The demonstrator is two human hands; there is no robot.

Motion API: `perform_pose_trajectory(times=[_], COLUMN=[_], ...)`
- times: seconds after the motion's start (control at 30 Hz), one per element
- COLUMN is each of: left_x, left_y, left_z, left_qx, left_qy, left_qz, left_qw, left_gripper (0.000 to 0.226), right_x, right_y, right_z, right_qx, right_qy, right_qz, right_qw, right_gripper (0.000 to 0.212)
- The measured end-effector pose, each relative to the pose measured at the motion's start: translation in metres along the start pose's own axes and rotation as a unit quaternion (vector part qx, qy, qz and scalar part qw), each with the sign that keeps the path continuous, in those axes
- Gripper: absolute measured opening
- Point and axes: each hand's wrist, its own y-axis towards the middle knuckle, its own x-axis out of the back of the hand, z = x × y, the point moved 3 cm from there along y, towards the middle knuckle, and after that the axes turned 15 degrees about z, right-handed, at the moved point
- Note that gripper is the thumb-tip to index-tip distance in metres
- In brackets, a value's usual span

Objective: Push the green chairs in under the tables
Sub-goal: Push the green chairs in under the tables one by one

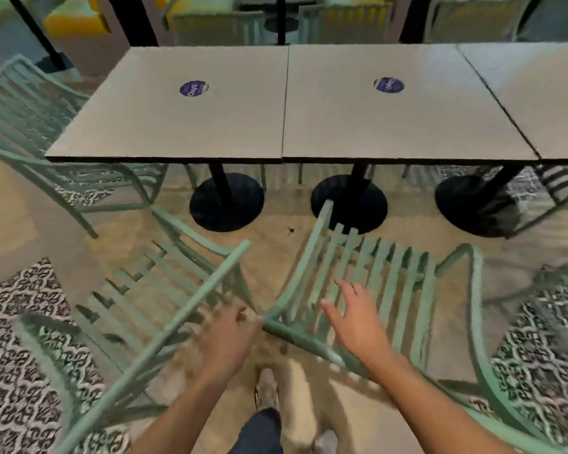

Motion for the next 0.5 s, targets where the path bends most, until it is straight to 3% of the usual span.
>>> perform_pose_trajectory(times=[0.03, 0.1, 0.2, 0.3, 0.37, 0.4, 0.43, 0.5], left_x=[-0.012, -0.036, -0.062, -0.076, -0.083, -0.086, -0.088, -0.087], left_y=[0.002, 0.011, 0.025, 0.026, 0.028, 0.029, 0.028, 0.023], left_z=[-0.005, -0.006, -0.001, -0.007, -0.014, -0.018, -0.021, -0.028], left_qx=[0.014, 0.051, 0.148, 0.177, 0.181, 0.189, 0.195, 0.195], left_qy=[-0.059, -0.194, -0.383, -0.475, -0.505, -0.518, -0.53, -0.543], left_qz=[0.019, 0.054, 0.091, 0.114, 0.117, 0.117, 0.116, 0.111], left_qw=[0.998, 0.978, 0.907, 0.855, 0.836, 0.826, 0.817, 0.81], left_gripper=[0.02, 0.019, 0.039, 0.043, 0.039, 0.036, 0.032, 0.023], right_x=[0.009, 0.025, 0.042, 0.049, 0.047, 0.041, 0.03, 0.007], right_y=[-0.012, -0.039, -0.079, -0.122, -0.154, -0.167, -0.175, -0.179], right_z=[-0.025, -0.07, -0.118, -0.156, -0.173, -0.184, -0.198, -0.215], right_qx=[-0.029, -0.094, -0.188, -0.293, -0.366, -0.409, -0.459, -0.523], right_qy=[0.023, 0.082, 0.143, 0.154, 0.236, 0.302, 0.364, 0.522], right_qz=[-0.023, -0.073, -0.143, -0.249, -0.363, -0.402, -0.421, -0.387], right_qw=[0.999, 0.99, 0.961, 0.91, 0.824, 0.761, 0.693, 0.552], right_gripper=[0.059, 0.059, 0.058, 0.064, 0.079, 0.086, 0.092, 0.103])
